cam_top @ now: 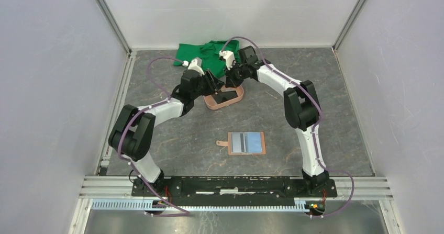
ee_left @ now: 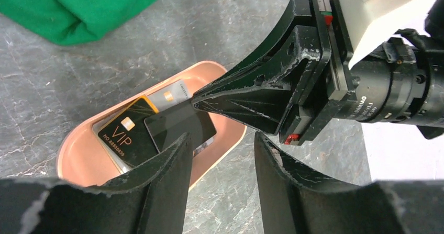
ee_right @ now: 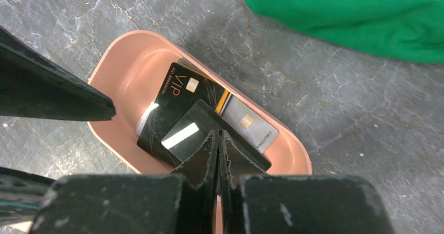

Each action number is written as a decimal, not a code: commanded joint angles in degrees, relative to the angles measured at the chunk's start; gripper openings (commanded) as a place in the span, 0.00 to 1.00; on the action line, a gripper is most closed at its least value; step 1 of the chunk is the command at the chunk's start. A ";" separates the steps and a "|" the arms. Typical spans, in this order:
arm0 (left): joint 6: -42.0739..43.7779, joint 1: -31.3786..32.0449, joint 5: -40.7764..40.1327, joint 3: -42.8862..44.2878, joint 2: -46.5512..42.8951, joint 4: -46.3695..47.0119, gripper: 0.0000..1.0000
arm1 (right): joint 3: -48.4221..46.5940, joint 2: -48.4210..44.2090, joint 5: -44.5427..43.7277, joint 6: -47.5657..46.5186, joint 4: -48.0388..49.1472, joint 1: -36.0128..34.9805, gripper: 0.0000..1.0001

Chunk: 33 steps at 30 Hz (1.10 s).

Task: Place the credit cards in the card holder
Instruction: Pick up the credit card from the storage box.

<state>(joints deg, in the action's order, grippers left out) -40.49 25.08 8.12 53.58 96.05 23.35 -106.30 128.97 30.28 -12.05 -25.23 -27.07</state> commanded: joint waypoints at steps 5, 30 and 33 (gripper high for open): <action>-3.70 -0.64 -1.26 4.51 3.43 -8.31 0.57 | -2.81 2.17 -2.90 -0.86 -1.30 -0.86 0.05; -7.76 -2.23 4.10 7.23 8.95 -10.51 0.48 | -1.68 3.44 -7.44 -1.13 -2.10 0.12 0.04; -7.85 -2.16 3.48 7.85 9.30 -12.10 0.49 | -1.65 3.74 -7.48 -1.20 -2.27 0.05 0.03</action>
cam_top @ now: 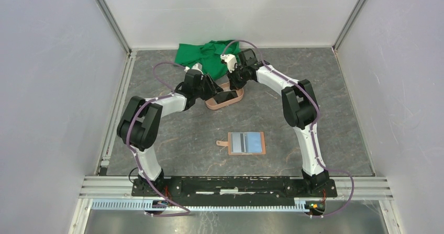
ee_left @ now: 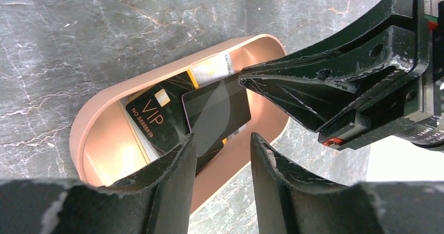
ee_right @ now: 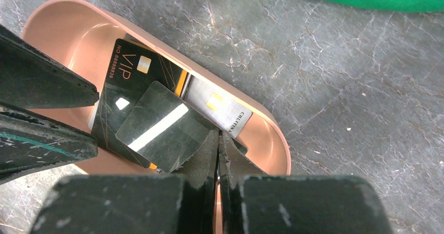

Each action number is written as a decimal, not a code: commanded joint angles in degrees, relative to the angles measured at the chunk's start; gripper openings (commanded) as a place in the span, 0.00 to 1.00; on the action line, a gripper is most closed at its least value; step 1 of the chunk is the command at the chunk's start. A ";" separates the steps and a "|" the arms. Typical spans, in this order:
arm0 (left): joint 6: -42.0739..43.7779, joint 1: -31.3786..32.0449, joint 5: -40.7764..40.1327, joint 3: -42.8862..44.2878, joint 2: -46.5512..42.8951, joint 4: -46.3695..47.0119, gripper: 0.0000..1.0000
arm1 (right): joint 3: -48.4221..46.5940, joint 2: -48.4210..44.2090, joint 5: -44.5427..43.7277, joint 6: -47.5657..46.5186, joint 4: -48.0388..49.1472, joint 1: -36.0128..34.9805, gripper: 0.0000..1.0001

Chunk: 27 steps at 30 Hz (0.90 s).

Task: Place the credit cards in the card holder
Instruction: Pick up the credit card from the storage box.

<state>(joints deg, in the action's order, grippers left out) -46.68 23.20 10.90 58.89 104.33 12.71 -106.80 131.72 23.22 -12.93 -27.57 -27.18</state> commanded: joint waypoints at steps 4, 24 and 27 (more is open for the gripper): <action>-1.66 -0.26 0.49 4.74 2.51 -4.74 0.52 | -1.04 1.48 -0.38 -0.34 -0.15 0.19 0.03; -1.96 -0.22 2.64 8.83 6.61 -8.63 0.53 | -1.21 2.56 0.41 -0.30 -0.60 0.25 0.02; -2.36 -0.13 3.45 9.08 7.31 -8.50 0.54 | -1.27 2.58 0.73 -0.17 -0.64 0.29 0.01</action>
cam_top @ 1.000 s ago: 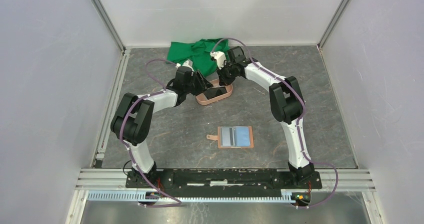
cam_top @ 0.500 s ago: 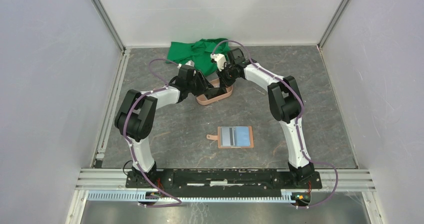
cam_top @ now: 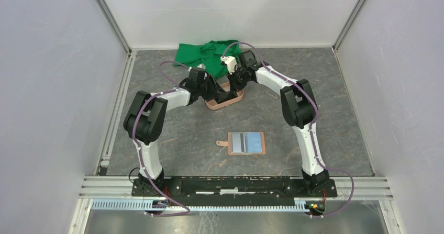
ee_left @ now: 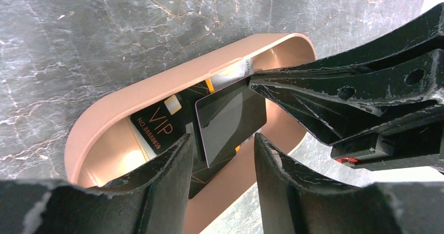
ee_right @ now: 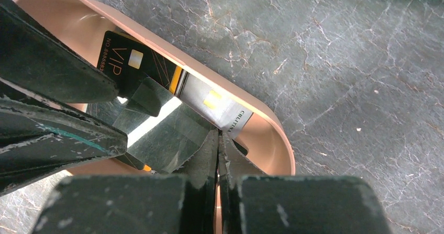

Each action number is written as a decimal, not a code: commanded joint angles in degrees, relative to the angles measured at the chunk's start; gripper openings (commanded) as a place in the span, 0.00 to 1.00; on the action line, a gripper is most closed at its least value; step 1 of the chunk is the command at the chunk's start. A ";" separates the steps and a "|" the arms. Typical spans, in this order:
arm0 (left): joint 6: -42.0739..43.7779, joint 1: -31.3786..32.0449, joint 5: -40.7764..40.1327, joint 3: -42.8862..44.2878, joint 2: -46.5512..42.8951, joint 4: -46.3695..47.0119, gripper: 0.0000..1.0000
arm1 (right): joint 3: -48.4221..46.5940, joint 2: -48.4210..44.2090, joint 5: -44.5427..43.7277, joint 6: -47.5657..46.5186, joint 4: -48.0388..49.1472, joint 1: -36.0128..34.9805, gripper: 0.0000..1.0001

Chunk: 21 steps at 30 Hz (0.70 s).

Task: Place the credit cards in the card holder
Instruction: Pick up the credit card from the storage box.

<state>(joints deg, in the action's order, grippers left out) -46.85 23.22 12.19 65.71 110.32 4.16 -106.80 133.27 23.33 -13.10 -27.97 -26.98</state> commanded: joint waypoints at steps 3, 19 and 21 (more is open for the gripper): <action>-2.64 -0.02 2.41 2.40 1.71 0.13 0.54 | -1.21 0.92 1.16 0.18 -0.25 0.11 0.01; -7.27 -0.03 7.32 -0.42 3.10 6.34 0.54 | -1.04 0.52 3.33 0.87 0.16 0.20 0.01; -7.56 -0.12 8.33 -1.37 2.72 8.52 0.54 | -0.95 0.28 4.06 1.01 0.35 0.22 0.01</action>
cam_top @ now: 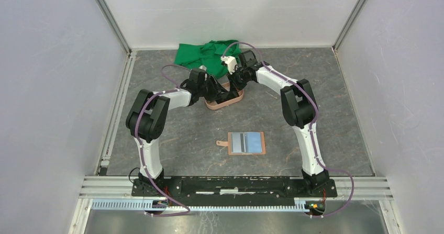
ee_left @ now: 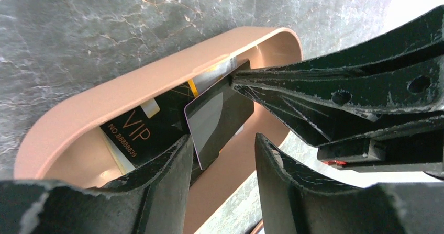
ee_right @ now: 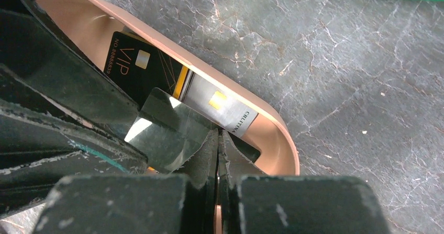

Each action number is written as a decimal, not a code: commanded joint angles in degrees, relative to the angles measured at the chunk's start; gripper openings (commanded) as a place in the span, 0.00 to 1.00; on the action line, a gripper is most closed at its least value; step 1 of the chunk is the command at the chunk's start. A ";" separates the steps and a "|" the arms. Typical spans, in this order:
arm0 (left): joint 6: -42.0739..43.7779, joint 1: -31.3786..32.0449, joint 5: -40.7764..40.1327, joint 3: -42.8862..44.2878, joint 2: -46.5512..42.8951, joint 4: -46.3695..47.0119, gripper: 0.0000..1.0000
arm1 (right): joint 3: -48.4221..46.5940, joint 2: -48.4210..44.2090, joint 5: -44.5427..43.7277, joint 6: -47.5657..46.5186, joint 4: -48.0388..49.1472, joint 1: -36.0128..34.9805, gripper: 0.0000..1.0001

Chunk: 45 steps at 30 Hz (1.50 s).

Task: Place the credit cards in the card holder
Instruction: Pick up the credit card from the storage box.

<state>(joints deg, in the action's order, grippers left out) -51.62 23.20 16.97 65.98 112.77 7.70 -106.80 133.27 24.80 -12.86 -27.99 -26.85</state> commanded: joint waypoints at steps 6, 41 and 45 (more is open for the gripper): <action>-6.61 -0.98 7.29 -7.45 -0.80 18.27 0.53 | -0.59 -0.20 3.95 1.26 0.83 0.35 0.01; -14.24 -1.32 7.13 -8.68 5.18 34.20 0.41 | 0.59 -8.65 11.15 3.11 3.81 4.24 0.03; -15.12 -1.15 6.57 -8.38 5.94 35.48 0.38 | 0.79 -9.25 11.50 3.28 3.95 4.41 0.02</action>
<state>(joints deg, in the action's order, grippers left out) -63.72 21.87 24.10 56.18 117.91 38.61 -106.24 127.74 34.76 -10.28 -25.69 -22.76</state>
